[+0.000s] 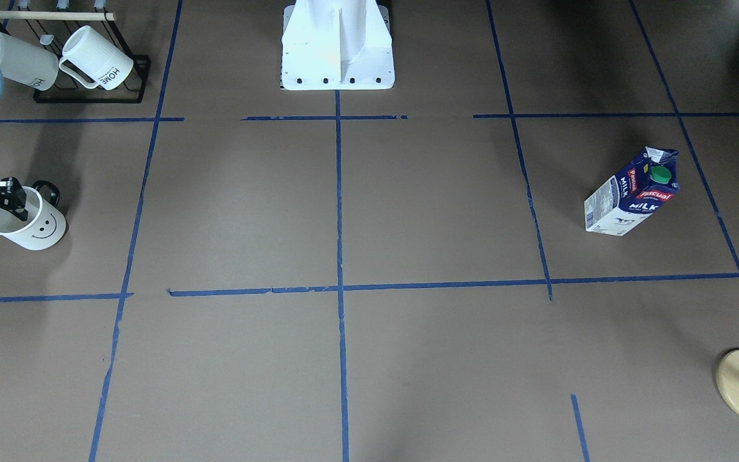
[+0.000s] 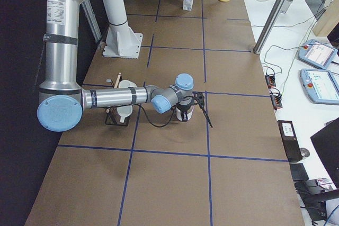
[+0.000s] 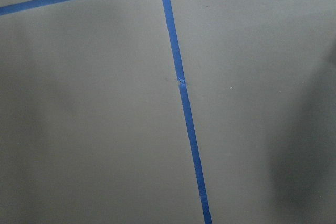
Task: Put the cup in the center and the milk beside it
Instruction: 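Lower the right gripper into the white mug and grasp its rim, then carry the mug with the right gripper to the table center and set it down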
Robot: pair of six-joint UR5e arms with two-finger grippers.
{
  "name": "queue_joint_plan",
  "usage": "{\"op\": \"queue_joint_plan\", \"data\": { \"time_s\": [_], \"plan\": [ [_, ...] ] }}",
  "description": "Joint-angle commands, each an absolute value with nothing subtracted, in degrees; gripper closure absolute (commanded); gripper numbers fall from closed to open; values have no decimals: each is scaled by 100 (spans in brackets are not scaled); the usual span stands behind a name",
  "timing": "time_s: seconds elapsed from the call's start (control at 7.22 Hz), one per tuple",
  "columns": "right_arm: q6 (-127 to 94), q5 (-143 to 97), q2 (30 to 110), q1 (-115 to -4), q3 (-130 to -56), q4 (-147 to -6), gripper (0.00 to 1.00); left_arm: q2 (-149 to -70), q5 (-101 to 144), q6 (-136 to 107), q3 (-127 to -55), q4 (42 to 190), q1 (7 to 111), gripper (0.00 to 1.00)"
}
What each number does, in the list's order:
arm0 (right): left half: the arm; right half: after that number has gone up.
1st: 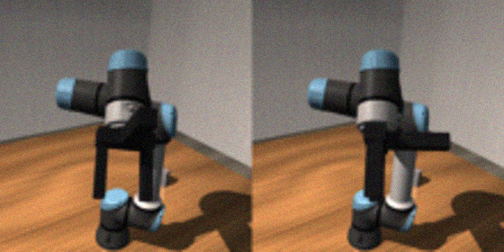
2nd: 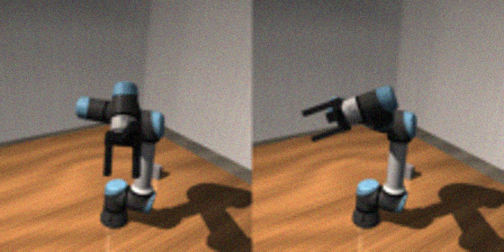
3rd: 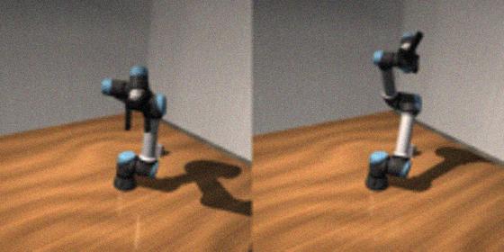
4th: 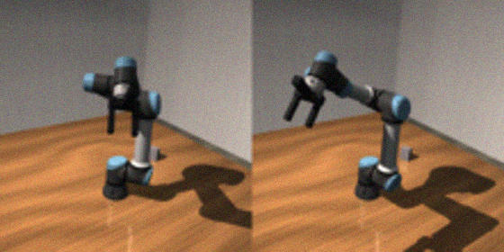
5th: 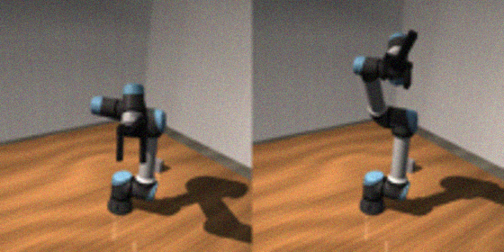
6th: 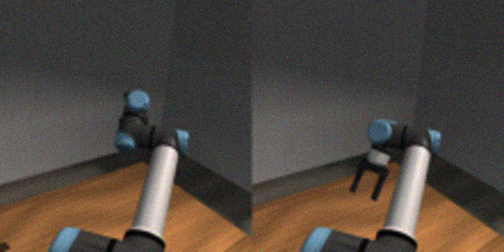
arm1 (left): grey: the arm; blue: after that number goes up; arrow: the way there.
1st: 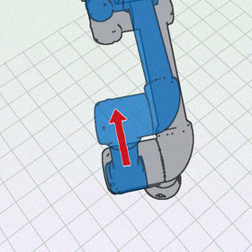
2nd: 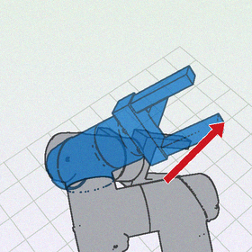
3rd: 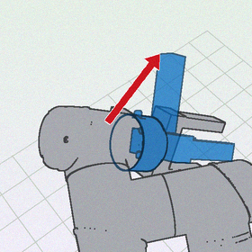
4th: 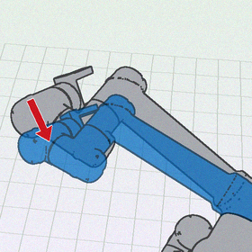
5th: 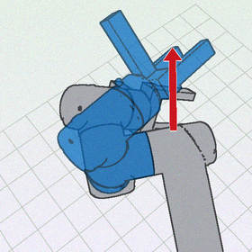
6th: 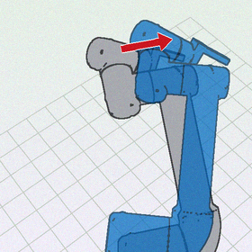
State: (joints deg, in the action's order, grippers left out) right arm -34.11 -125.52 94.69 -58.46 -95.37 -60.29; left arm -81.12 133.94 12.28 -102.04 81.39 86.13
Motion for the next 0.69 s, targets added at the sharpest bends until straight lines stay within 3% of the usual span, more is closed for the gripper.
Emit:
{"op": "queue_joint_plan", "data": {
  "time_s": [0.0,0.28,0.55],
  "plan": [
    [-3419,-12594,9466,-5845,-9597,-6038,100,-8112,13395,1222,-10204,8139,8613,0],
    [-3794,-12682,9161,-5845,-9826,-6300,100,-8112,13395,1230,-10204,8139,8613,0],
    [-4522,-12709,8205,-5723,-9844,-7063,100,-8112,13395,1222,-10204,8139,8613,0]
  ]
}}
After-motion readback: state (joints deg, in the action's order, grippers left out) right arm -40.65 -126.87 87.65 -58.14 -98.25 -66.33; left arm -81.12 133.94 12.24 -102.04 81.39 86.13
